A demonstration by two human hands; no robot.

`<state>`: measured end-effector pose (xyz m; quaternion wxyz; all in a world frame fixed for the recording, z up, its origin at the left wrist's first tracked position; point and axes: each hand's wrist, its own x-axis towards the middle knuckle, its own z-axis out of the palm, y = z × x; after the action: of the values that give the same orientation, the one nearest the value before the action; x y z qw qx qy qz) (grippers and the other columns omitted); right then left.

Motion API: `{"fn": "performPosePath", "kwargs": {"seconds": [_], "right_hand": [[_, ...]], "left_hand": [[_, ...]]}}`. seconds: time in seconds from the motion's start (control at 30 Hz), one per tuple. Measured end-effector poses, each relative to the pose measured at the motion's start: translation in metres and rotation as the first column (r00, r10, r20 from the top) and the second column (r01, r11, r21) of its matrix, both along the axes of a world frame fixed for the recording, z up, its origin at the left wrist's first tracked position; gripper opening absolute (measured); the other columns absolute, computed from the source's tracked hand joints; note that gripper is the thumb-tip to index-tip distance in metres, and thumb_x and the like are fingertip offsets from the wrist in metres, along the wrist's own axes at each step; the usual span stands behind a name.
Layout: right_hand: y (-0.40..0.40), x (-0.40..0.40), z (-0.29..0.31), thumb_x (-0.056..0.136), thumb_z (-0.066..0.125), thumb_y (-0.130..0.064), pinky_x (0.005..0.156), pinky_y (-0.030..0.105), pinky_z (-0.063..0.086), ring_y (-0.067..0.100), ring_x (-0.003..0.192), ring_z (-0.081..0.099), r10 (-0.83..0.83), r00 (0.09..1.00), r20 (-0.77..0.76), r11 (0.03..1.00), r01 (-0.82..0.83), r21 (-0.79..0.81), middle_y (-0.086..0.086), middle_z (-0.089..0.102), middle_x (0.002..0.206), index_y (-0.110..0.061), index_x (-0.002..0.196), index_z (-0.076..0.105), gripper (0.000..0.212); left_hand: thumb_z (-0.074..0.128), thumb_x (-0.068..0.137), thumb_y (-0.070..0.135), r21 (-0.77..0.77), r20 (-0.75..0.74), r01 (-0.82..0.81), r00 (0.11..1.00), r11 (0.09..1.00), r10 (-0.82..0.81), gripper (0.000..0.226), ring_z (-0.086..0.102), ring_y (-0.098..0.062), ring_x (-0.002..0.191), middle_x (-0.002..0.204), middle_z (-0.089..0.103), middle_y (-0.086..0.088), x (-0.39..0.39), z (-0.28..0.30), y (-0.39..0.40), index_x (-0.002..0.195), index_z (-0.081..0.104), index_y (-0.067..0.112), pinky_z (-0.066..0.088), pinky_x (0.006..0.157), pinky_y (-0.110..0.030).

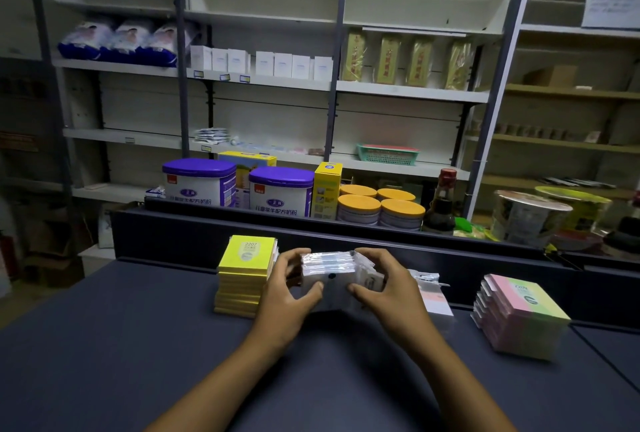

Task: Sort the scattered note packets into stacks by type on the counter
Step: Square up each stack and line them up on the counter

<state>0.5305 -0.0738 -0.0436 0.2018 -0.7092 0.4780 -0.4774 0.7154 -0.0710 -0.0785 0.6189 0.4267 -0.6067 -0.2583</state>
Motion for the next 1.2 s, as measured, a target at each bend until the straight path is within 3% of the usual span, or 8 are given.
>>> {"fn": "performPosePath", "kwargs": {"seconds": [0.17,0.27,0.43,0.53,0.67,0.87,1.0,1.2], "right_hand": [[-0.005,0.005,-0.015,0.079,0.075,-0.009,0.079,0.014,0.044,0.008,0.099,0.059,-0.058,0.984,-0.168,0.997,0.067,0.048,-0.003,0.065,0.109,-0.019,0.116,0.062,0.040],[-0.007,0.008,-0.024,0.082,0.072,-0.010,0.066,0.000,0.038,-0.007,0.084,0.055,-0.058,0.982,-0.180,0.994,0.073,0.079,-0.009,0.064,0.100,-0.020,0.112,0.058,0.035],[-0.007,0.010,-0.026,0.083,0.073,-0.009,0.069,0.001,0.038,0.001,0.092,0.059,-0.070,0.984,-0.163,0.994,0.082,0.071,-0.010,0.064,0.102,-0.019,0.115,0.058,0.037],[-0.008,0.011,-0.026,0.080,0.073,-0.006,0.071,0.001,0.039,-0.012,0.089,0.058,-0.081,0.989,-0.123,0.996,0.083,0.012,-0.018,0.063,0.097,-0.022,0.114,0.060,0.040],[-0.008,0.013,-0.030,0.080,0.072,-0.006,0.077,0.013,0.043,0.007,0.096,0.060,-0.087,0.977,-0.195,0.993,0.102,0.066,-0.009,0.065,0.103,-0.019,0.121,0.058,0.045],[-0.011,0.011,-0.029,0.075,0.074,-0.003,0.069,0.003,0.040,-0.014,0.088,0.058,-0.092,0.990,-0.110,0.995,0.095,0.023,-0.019,0.064,0.096,-0.024,0.114,0.061,0.046],[-0.011,0.012,-0.033,0.078,0.073,-0.005,0.066,0.004,0.039,-0.003,0.085,0.057,-0.080,0.981,-0.174,0.992,0.094,0.079,-0.009,0.065,0.099,-0.020,0.118,0.059,0.046],[-0.010,0.011,-0.028,0.073,0.075,-0.002,0.065,0.002,0.040,-0.009,0.085,0.060,-0.098,0.992,-0.077,0.995,0.100,0.013,-0.022,0.063,0.089,-0.027,0.104,0.059,0.043]], "left_hand": [[0.063,0.090,0.003,0.131,0.157,0.025,0.987,0.991,-0.046,0.057,0.052,-0.015,0.127,0.139,0.053,-0.001,-0.003,-0.011,-0.006,0.141,0.043,0.019,0.042,0.108,-0.027],[0.057,0.096,0.011,0.197,0.290,-0.055,0.957,0.979,-0.004,0.066,0.036,-0.013,0.140,0.150,0.036,0.002,-0.006,-0.019,-0.010,0.153,0.024,0.013,0.021,0.103,-0.006],[0.053,0.097,0.010,0.257,0.277,-0.037,0.960,0.966,-0.037,0.066,0.036,-0.012,0.138,0.153,0.037,-0.004,-0.008,-0.021,-0.013,0.154,0.019,0.011,0.025,0.107,-0.013],[0.054,0.097,0.011,0.213,0.287,-0.095,0.957,0.972,0.031,0.064,0.037,-0.003,0.128,0.146,0.041,0.003,-0.007,-0.021,-0.016,0.153,0.023,0.010,0.019,0.094,0.004],[0.049,0.100,0.014,0.286,0.312,-0.049,0.949,0.957,-0.044,0.067,0.032,-0.007,0.135,0.155,0.030,-0.003,-0.007,-0.026,-0.017,0.155,0.012,0.010,0.017,0.097,-0.002],[0.050,0.099,0.014,0.253,0.327,-0.095,0.945,0.963,0.007,0.068,0.035,-0.005,0.125,0.147,0.036,-0.007,-0.007,-0.023,-0.017,0.155,0.011,0.008,0.016,0.088,0.008],[0.048,0.100,0.017,0.304,0.355,-0.062,0.933,0.951,-0.053,0.071,0.026,-0.015,0.144,0.157,0.024,-0.008,-0.007,-0.024,-0.015,0.155,0.005,0.007,0.016,0.107,-0.011],[0.049,0.100,0.016,0.241,0.331,-0.053,0.943,0.969,-0.031,0.068,0.034,-0.010,0.136,0.152,0.032,-0.003,-0.006,-0.016,-0.012,0.155,0.011,0.009,0.024,0.107,-0.013]]}}
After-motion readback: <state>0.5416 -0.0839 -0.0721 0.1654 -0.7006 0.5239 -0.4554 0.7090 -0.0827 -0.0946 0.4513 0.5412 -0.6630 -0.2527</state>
